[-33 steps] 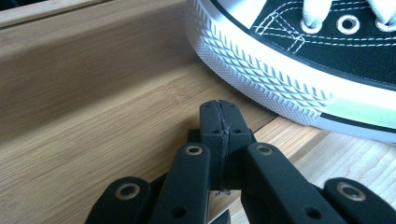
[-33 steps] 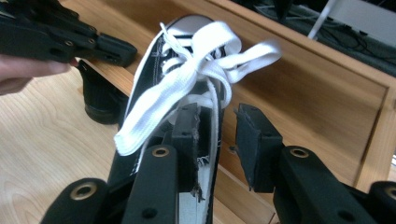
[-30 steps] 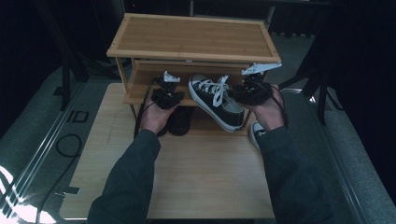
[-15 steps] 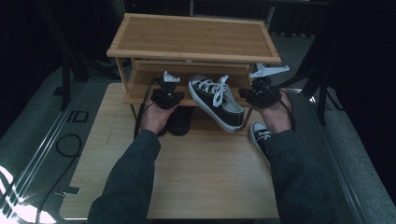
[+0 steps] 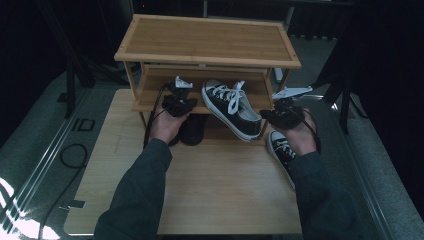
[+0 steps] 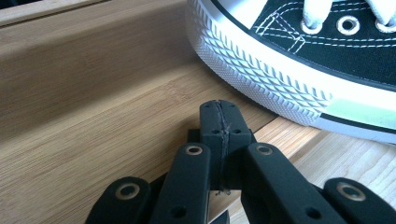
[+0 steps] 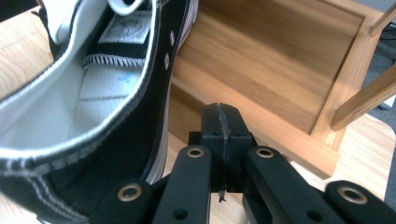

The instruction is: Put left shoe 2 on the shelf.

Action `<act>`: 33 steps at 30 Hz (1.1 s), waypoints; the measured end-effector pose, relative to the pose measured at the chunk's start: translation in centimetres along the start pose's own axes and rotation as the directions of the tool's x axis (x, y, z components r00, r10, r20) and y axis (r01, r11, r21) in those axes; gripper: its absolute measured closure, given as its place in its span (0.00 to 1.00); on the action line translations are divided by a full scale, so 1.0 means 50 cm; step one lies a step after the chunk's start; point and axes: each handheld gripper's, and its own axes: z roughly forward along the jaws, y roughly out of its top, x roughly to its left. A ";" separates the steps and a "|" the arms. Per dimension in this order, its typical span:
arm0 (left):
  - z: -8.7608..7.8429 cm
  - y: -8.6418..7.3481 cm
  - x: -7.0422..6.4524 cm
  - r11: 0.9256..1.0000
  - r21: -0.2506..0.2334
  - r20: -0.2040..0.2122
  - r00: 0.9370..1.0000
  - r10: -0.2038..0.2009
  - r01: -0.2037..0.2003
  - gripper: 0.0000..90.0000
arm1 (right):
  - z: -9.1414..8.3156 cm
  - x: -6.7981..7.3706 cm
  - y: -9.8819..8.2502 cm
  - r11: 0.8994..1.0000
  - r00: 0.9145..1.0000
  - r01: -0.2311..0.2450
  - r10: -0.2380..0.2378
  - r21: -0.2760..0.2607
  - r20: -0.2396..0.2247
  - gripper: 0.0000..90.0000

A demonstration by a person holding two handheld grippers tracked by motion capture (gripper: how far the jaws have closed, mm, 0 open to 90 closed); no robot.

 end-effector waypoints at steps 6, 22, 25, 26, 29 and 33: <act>0.000 0.000 0.000 1.000 -0.001 0.001 1.000 -0.001 0.001 1.00 | 0.003 0.010 -0.020 1.000 1.000 0.010 -0.010 0.008 -0.005 1.00; 0.000 0.000 0.001 1.000 -0.001 0.003 1.000 -0.005 0.005 1.00 | -0.003 0.021 -0.080 1.000 0.999 0.015 -0.014 0.028 -0.048 1.00; 0.000 0.000 0.001 1.000 0.000 0.005 1.000 -0.004 0.004 1.00 | -0.009 0.022 -0.093 1.000 0.998 0.009 -0.008 0.021 -0.067 1.00; 0.000 0.000 0.001 1.000 0.000 0.005 1.000 -0.004 0.004 1.00 | -0.013 0.022 -0.097 1.000 0.997 0.008 -0.006 0.020 -0.073 1.00; 0.000 0.000 0.001 1.000 -0.001 0.005 1.000 -0.005 0.005 1.00 | -0.024 0.029 -0.107 1.000 0.995 0.008 -0.007 0.006 -0.101 1.00; 0.000 0.000 0.000 1.000 0.000 0.002 1.000 -0.005 0.005 1.00 | -0.038 0.042 -0.112 1.000 0.992 0.026 -0.027 -0.007 -0.122 1.00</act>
